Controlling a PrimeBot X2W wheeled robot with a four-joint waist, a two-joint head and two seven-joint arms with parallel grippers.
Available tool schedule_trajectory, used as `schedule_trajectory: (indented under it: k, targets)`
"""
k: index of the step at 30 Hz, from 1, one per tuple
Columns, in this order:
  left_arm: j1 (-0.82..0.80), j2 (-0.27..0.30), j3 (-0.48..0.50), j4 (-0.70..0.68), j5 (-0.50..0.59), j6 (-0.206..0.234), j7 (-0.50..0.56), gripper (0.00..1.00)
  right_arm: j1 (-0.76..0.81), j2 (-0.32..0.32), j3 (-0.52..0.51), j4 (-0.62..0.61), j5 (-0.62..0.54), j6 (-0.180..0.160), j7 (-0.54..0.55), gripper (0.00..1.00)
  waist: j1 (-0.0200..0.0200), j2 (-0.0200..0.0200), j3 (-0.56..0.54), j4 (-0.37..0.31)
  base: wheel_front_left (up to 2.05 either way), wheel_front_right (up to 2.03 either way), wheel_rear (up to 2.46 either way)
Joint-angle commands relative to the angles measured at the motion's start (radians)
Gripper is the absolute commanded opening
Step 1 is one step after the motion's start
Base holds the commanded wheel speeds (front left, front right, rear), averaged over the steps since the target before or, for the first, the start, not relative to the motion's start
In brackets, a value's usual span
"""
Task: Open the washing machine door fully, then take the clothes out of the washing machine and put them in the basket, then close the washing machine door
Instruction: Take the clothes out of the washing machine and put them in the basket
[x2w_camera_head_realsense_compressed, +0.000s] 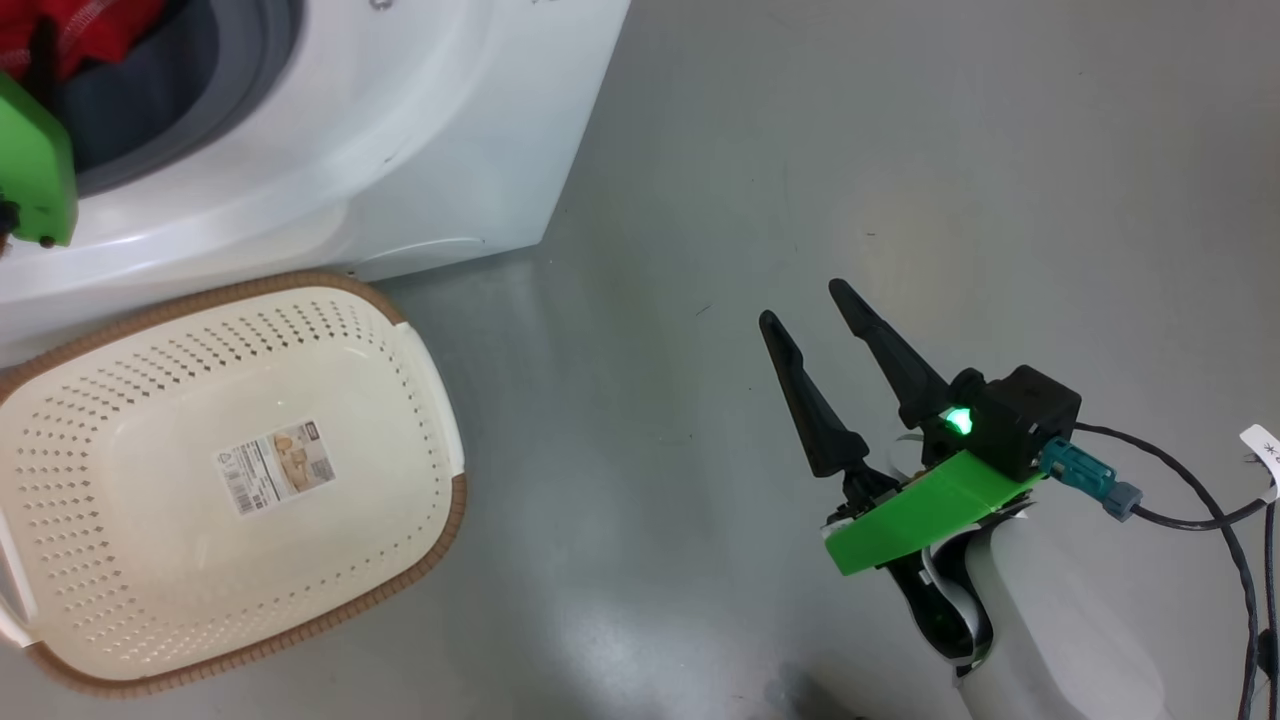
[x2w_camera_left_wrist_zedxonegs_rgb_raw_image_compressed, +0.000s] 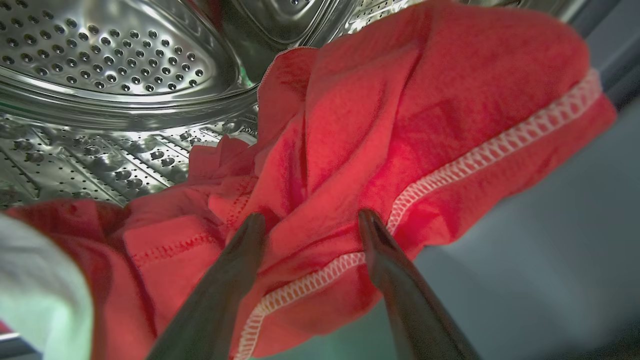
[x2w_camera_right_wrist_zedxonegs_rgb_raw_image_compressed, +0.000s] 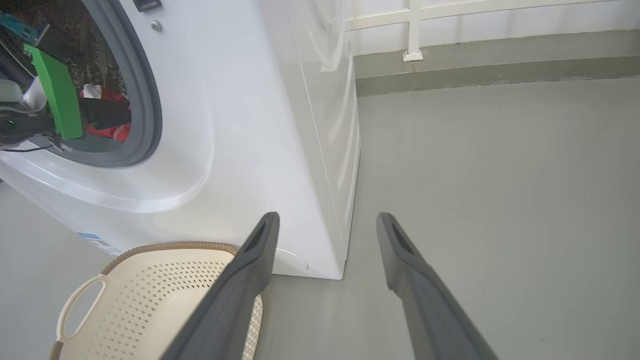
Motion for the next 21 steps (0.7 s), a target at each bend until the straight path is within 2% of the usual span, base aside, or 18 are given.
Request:
schedule_trajectory:
  k: [1, 2, 3, 4, 14, 21]
  targets:
    - [-0.034, 0.043, 0.001, -0.008, -0.006, -0.003, -0.002, 0.89, 0.009, 0.009, 0.018, -0.021, 0.002, 0.002, -0.007, 1.00, 0.0000, 0.0000, -0.002, 0.002, 0.00, 0.00, 0.00]
    - [-0.033, 0.044, -0.004, -0.007, -0.009, -0.003, -0.003, 0.42, 0.009, 0.010, 0.018, -0.021, 0.002, 0.002, -0.007, 1.00, 0.0000, 0.0000, -0.004, 0.003, 0.00, 0.00, 0.00]
    - [-0.032, 0.044, -0.008, -0.006, -0.012, -0.003, -0.005, 0.24, 0.009, 0.011, 0.019, -0.021, 0.002, 0.002, -0.007, 1.00, 0.0000, 0.0000, -0.005, 0.004, 0.00, 0.00, 0.00]
    - [-0.031, 0.044, -0.012, -0.006, -0.016, -0.003, -0.007, 0.00, 0.009, 0.011, 0.019, -0.020, 0.001, 0.002, -0.007, 1.00, 0.0000, 0.0000, -0.007, 0.006, 0.00, 0.00, 0.00]
    - [-0.007, 0.031, -0.031, -0.013, -0.065, -0.003, -0.076, 0.00, 0.012, 0.001, 0.011, -0.015, 0.001, 0.002, -0.007, 1.00, 0.0000, 0.0000, -0.035, 0.034, 0.00, 0.00, 0.00]
    - [0.057, -0.012, 0.041, -0.055, -0.177, -0.003, -0.162, 0.00, 0.027, -0.022, -0.013, -0.012, 0.000, 0.002, -0.007, 1.00, 0.0000, 0.0000, -0.091, 0.087, 0.00, 0.00, 0.00]
